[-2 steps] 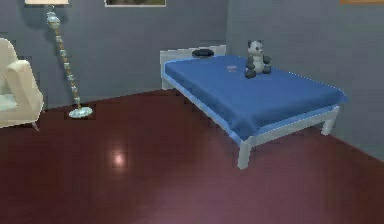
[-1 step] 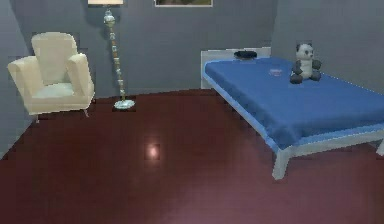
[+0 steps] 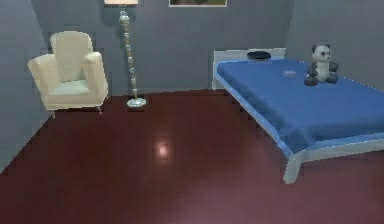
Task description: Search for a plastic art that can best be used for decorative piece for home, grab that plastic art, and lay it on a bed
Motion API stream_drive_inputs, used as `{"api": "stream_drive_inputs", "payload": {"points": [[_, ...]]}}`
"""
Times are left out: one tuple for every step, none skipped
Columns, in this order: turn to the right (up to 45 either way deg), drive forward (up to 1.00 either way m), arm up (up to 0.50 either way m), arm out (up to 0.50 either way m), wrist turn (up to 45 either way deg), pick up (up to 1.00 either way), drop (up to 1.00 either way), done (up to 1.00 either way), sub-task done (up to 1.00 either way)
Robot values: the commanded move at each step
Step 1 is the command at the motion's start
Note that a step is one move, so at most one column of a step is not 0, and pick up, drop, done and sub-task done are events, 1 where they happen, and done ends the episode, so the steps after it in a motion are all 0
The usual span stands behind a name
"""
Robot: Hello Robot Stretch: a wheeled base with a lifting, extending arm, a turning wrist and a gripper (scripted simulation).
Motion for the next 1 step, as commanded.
{"api": "stream_drive_inputs", "payload": {"points": [[0.0,1.00,0.00,0.00,0.0,0.00,0.00,0.00,0.00]]}}
